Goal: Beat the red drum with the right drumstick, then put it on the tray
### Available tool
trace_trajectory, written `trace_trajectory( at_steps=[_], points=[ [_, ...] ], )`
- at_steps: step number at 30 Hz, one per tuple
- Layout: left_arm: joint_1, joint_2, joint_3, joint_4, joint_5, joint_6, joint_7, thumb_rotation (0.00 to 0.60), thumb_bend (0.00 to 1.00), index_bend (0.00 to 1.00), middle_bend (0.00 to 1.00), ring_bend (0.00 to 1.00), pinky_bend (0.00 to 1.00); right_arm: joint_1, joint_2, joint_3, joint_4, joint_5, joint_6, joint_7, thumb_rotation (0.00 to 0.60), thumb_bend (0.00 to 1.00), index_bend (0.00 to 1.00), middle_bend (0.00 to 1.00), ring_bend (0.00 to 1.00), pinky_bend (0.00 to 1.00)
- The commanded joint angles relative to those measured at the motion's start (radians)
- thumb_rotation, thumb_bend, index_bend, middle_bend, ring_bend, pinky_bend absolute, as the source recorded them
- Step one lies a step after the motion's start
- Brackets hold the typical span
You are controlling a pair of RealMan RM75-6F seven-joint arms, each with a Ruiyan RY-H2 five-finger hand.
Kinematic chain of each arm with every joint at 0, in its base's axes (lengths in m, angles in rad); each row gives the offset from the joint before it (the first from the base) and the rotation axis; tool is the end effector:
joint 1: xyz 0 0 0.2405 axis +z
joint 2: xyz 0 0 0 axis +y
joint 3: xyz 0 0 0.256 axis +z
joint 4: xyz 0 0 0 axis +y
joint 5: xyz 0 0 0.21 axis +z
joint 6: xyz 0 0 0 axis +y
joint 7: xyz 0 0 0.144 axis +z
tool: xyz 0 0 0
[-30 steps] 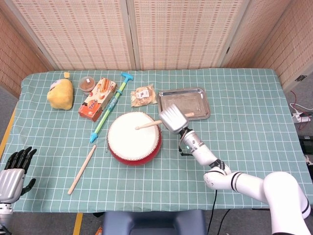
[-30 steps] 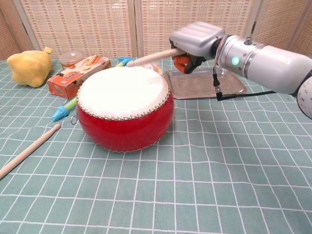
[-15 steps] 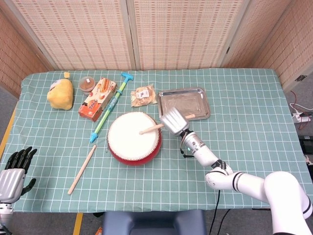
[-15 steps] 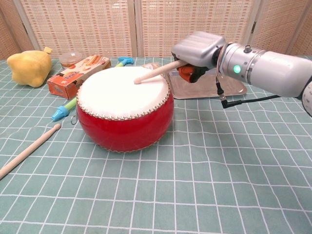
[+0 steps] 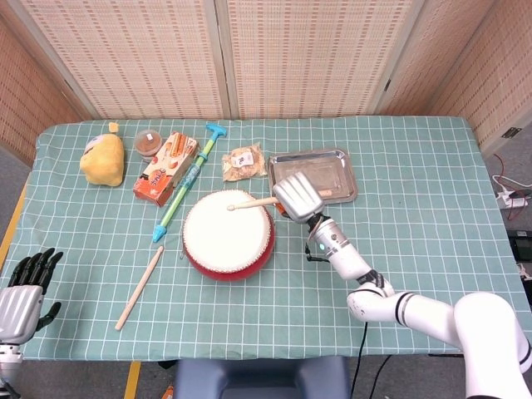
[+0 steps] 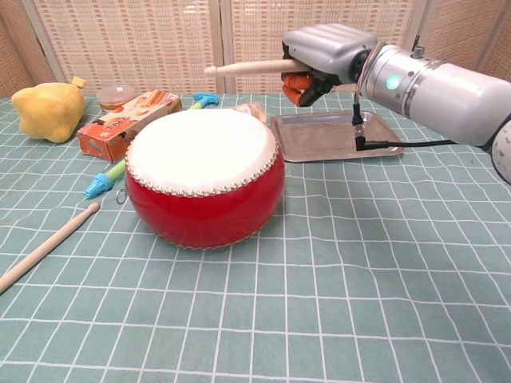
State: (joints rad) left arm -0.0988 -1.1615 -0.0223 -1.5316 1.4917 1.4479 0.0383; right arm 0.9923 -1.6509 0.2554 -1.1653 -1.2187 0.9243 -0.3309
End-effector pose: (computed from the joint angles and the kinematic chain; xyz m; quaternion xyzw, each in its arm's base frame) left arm -0.3262 0.1806 0.1451 -0.6189 -0.3808 -0.3502 0.5910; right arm -0.0717 -0.4195 -0.0130 0.7701 -0.2163 0.4112 0.4371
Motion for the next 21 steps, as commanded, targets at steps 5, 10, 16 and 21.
trace_trajectory(
  at_steps=[5, 10, 16, 21],
  points=[
    [0.0, 0.0, -0.001, 0.0, -0.007, -0.004, 0.002, 0.6, 0.26, 0.0, 0.0, 0.0, 0.0, 0.02, -0.016, -0.076, 0.069, -0.034, -0.056, -0.184, 0.6, 0.61, 1.0, 0.97, 1.0, 1.0],
    [-0.001, 0.002, 0.0, 0.001, -0.004, -0.005, -0.003, 0.6, 0.26, 0.0, 0.0, 0.0, 0.0, 0.0, -0.013, -0.021, 0.032, -0.003, -0.01, -0.108, 0.6, 0.61, 1.0, 0.97, 1.0, 1.0],
    [0.0, 0.004, 0.0, -0.001, -0.001, -0.001, -0.003, 0.6, 0.26, 0.0, 0.0, 0.0, 0.0, -0.032, 0.023, 0.037, 0.007, 0.028, 0.033, 0.001, 0.6, 0.61, 1.0, 0.97, 1.0, 1.0],
    [0.0, 0.004, 0.001, -0.007, -0.001, 0.0, 0.004, 0.6, 0.26, 0.0, 0.0, 0.0, 0.0, -0.039, 0.025, 0.038, 0.108, 0.113, -0.037, -0.022, 0.6, 0.61, 1.0, 0.97, 1.0, 1.0]
  ],
)
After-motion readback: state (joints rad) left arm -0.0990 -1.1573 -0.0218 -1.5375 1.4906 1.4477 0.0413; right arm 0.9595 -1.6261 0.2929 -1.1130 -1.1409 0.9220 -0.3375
